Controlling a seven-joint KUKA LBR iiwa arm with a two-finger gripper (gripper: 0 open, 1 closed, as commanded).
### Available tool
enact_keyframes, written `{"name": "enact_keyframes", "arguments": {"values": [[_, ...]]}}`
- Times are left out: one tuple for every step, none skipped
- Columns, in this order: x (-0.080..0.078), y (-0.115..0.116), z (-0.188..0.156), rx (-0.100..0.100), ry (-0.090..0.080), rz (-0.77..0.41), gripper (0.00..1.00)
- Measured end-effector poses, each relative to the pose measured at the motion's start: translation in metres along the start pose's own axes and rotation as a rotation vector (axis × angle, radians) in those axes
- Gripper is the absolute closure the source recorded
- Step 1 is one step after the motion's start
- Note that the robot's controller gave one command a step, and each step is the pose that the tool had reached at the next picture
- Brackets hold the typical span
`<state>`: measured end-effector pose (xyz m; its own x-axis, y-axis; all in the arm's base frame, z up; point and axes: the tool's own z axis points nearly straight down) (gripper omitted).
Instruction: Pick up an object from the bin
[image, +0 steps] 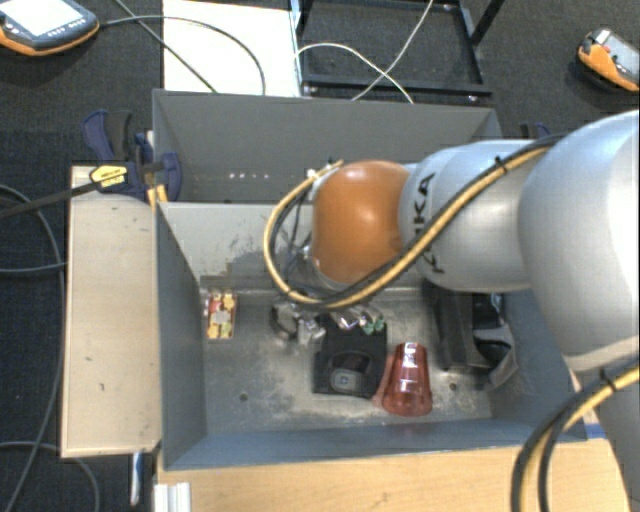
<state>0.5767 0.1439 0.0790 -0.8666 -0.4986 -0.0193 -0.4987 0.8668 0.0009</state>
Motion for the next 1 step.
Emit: {"name": "enact_keyframes", "arguments": {"values": [[-0.0117, 0.0158, -0.0078, 0.000, 0.000, 0.026, 1.00]]}}
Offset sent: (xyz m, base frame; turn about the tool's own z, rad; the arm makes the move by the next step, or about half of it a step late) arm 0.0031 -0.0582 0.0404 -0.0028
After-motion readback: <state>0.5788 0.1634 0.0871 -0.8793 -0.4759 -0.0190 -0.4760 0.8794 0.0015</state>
